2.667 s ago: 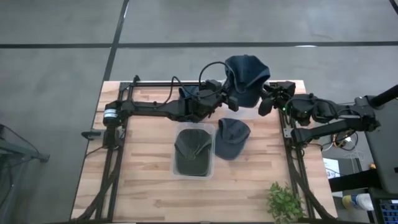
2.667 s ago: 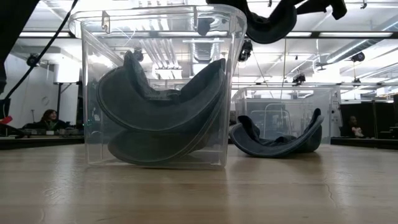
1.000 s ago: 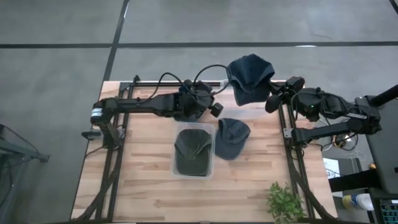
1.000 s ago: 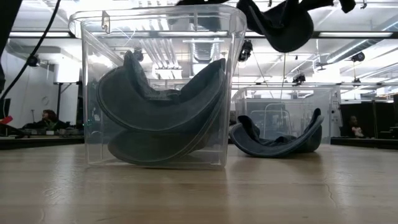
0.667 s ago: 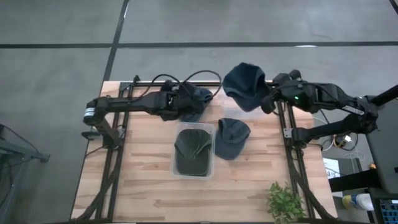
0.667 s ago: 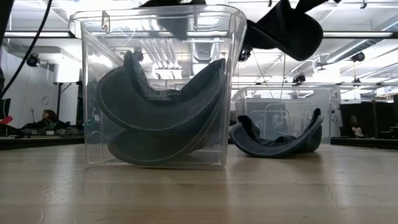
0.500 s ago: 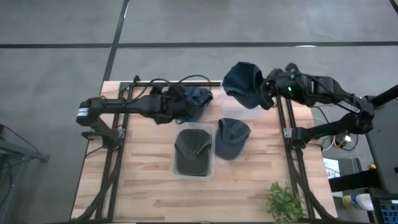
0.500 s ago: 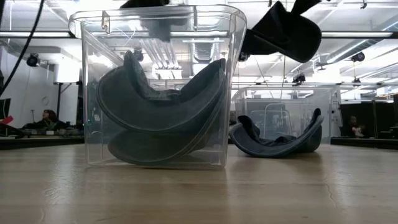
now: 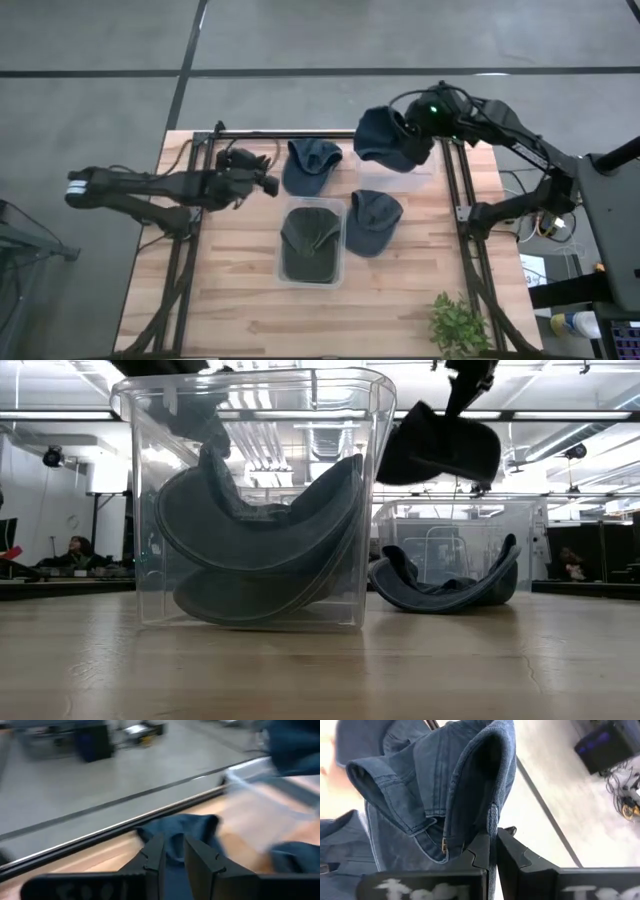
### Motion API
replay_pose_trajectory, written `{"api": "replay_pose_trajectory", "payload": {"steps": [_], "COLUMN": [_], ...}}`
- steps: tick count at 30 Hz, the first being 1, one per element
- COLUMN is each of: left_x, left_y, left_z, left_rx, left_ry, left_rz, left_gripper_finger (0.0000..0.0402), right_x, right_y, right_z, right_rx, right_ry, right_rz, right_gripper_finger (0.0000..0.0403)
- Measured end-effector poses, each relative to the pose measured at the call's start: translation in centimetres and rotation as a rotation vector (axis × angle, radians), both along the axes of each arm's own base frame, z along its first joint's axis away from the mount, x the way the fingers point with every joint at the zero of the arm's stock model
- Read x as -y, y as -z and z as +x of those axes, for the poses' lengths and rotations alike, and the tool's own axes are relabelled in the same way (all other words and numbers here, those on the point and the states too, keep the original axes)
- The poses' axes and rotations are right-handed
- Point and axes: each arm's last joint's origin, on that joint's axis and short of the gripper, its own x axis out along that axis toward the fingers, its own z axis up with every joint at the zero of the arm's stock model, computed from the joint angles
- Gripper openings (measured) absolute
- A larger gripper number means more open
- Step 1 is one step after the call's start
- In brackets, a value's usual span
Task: Pick & Place hat
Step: Put the bottom left blue cap into the top transparent bin
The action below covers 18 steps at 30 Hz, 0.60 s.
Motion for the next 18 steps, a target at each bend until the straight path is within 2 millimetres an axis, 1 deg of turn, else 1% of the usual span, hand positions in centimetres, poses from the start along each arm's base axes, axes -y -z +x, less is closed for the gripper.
{"api": "replay_pose_trajectory", "payload": {"steps": [4, 7, 13, 15, 18], "left_x": [0.2, 0.2, 0.3, 0.3, 0.4], "left_y": [1.3, 2.4, 5.5, 6.3, 7.2], "left_z": [-1.9, -3.3, -5.7, -6.3, -6.8], "left_rx": [0.112, 0.212, 0.265, 0.281, 0.285], "left_ry": [0.175, 0.249, 0.256, 0.254, 0.259], "left_rz": [0.042, 0.059, 0.036, 0.019, 0.011], "left_gripper_finger": [0.0062, 0.0062, 0.0062, 0.0062, 0.0062], "right_x": [1.4, 2.3, 3.5, 3.8, 4.2], "right_y": [0.7, 1.2, 1.7, 1.8, 1.6], "right_z": [1.0, 1.7, 1.9, 1.9, 2.0], "right_rx": [-0.045, -0.079, -0.185, -0.214, -0.204], "right_ry": [-0.053, -0.081, -0.082, -0.078, -0.096], "right_rz": [0.035, 0.061, 0.114, 0.138, 0.179], "right_gripper_finger": [0.0008, 0.0008, 0.0008, 0.0008, 0.0008]}}
